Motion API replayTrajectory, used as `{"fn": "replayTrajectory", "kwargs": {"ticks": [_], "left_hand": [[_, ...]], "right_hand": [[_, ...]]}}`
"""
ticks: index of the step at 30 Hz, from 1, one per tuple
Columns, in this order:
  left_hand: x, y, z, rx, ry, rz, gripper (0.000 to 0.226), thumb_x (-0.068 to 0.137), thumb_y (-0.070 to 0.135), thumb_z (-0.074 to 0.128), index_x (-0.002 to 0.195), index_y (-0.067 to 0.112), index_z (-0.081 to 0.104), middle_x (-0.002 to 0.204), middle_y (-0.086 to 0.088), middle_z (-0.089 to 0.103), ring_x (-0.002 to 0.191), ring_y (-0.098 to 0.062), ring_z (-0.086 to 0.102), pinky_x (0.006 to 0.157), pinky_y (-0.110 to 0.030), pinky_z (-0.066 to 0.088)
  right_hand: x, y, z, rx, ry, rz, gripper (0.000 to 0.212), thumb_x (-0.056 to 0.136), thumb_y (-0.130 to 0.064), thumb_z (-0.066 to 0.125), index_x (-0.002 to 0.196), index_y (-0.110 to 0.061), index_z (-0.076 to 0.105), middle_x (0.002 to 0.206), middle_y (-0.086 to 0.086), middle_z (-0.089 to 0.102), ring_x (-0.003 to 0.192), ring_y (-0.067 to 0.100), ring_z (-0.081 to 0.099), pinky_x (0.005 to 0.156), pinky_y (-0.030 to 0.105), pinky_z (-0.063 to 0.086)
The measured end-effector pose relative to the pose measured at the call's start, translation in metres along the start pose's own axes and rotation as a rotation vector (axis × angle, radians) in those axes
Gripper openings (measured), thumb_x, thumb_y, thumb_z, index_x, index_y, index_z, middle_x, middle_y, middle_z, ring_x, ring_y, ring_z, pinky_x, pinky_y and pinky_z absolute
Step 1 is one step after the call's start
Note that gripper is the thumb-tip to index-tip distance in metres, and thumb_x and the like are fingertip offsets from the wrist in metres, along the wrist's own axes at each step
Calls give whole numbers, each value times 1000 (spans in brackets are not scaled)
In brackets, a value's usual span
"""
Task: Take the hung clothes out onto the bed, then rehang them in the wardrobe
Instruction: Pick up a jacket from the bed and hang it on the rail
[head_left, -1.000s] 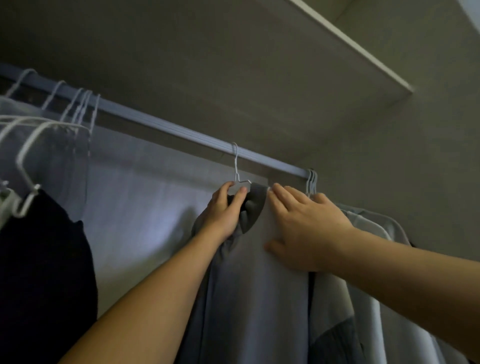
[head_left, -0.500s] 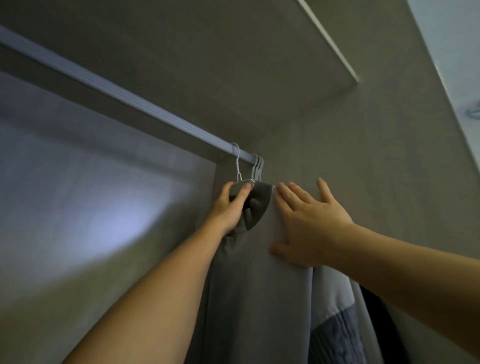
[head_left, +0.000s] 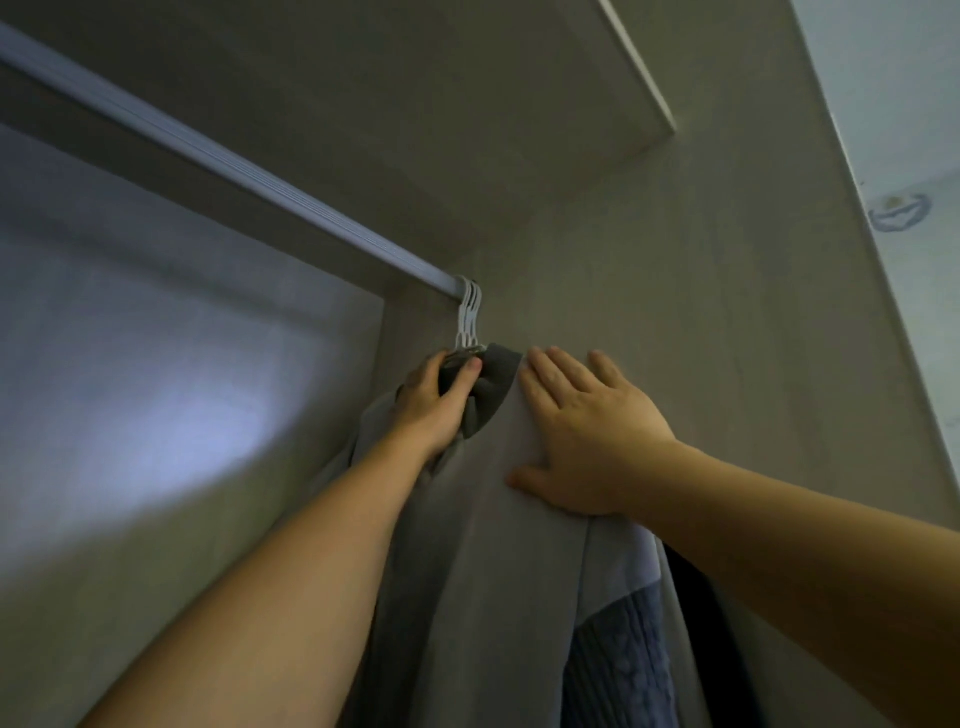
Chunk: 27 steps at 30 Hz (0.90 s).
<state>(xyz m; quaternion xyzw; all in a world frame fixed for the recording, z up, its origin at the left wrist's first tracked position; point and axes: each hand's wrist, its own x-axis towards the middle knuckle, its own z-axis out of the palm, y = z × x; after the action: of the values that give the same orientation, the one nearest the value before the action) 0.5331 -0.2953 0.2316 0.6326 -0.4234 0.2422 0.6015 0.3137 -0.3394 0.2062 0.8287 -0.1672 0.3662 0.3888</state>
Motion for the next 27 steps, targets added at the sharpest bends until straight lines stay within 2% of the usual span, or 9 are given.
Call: {"fn": "replayTrajectory", "kwargs": {"ticks": [3,8,10,12,14,17,20,23,27], "left_hand": [[-10,3,-7,5,9,-11,96,67,89,32,149,38,33,155,-5,37,142,-28,35,117,-46,28],[-50,7,-10,154,68,123,82,88,72,42,156,30,22,164,0,18,151,-20,11,123,-40,11],[-78,17,-6,214,68,185,92,77,81,32,156,35,18,165,4,13,152,-18,8,123,-43,8],[-108,32,3,237,27,237,91,76,80,29,156,37,17,166,5,8,152,-19,4,122,-45,6],[-146,50,14,235,-42,295,90,77,79,28,156,38,16,166,4,4,152,-18,0,122,-47,5],[-213,76,31,220,-116,390,84,80,77,25,155,42,14,166,8,0,152,-14,-4,122,-50,5],[-285,100,49,250,-198,440,76,85,75,24,154,46,8,165,14,-8,151,-10,-13,122,-47,-5],[-357,123,73,253,-269,463,73,89,73,23,154,45,5,165,15,-10,151,-12,-16,122,-48,-7],[-450,150,119,230,-370,504,72,93,70,24,157,38,12,166,10,-5,152,-17,-12,121,-53,-4]], "right_hand": [[-9,1,-1,37,66,-9,95,82,-70,16,156,-10,8,164,11,3,150,27,7,122,46,7],[-45,11,-8,68,45,-11,88,83,-64,11,155,-14,20,163,8,13,149,29,16,120,45,11],[-69,17,-10,59,62,-12,82,86,-62,19,152,-14,31,159,8,26,145,30,28,117,49,20],[-100,21,-11,45,60,7,77,87,-59,31,147,-13,40,154,9,38,141,32,36,114,54,28],[-137,26,-11,38,43,46,74,85,-57,36,145,-13,44,151,10,43,141,33,36,114,57,28],[-204,35,-10,2,30,51,74,84,-54,37,145,-12,44,153,11,40,145,33,29,115,59,21],[-278,44,-14,20,-21,68,74,89,-56,34,150,-16,35,160,8,25,150,30,14,117,60,15],[-354,57,-13,56,-121,102,76,92,-62,28,155,-20,24,164,6,11,151,30,2,117,60,9],[-469,82,-10,103,-279,148,75,94,-63,26,155,-19,22,164,5,11,151,30,4,116,61,9]]}}
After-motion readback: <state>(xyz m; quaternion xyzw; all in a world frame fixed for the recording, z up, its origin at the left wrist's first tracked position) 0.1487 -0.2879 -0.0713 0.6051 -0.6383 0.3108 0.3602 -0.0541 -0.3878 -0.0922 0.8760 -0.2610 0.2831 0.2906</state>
